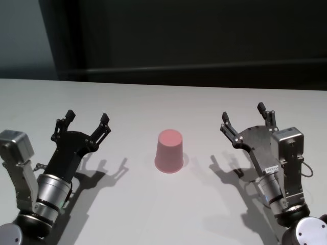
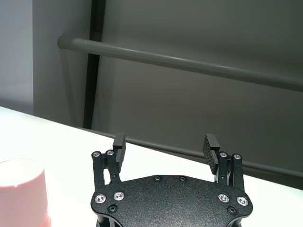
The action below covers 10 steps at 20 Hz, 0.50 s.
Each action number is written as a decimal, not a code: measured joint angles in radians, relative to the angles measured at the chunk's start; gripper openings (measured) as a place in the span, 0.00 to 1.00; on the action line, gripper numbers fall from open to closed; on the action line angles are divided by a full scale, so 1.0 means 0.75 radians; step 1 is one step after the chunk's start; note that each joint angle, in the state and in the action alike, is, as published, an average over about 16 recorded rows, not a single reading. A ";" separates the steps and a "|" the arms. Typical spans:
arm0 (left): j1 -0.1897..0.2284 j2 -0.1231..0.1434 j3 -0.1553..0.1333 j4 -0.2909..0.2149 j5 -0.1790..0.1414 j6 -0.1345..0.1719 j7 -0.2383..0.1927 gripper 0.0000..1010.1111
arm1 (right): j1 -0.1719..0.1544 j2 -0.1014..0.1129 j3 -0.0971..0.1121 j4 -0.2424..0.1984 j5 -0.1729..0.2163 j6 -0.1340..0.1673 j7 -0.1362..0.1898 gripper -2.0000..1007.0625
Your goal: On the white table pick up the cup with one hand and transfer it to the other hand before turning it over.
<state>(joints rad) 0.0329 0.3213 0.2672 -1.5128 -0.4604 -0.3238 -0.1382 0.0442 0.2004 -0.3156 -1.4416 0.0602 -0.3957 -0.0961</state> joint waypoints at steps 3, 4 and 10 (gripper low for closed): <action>0.000 0.000 0.000 0.000 0.000 0.000 0.000 0.99 | 0.000 0.000 0.000 0.000 0.000 0.000 0.000 1.00; 0.000 0.000 0.000 0.000 0.000 0.000 0.000 0.99 | 0.001 0.000 -0.001 0.000 0.001 0.000 0.000 0.99; 0.000 0.000 0.000 0.000 0.000 0.000 0.000 0.99 | 0.001 0.001 -0.001 0.001 0.001 0.000 0.000 1.00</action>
<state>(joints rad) 0.0329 0.3213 0.2672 -1.5128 -0.4604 -0.3238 -0.1382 0.0450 0.2011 -0.3167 -1.4408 0.0612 -0.3955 -0.0961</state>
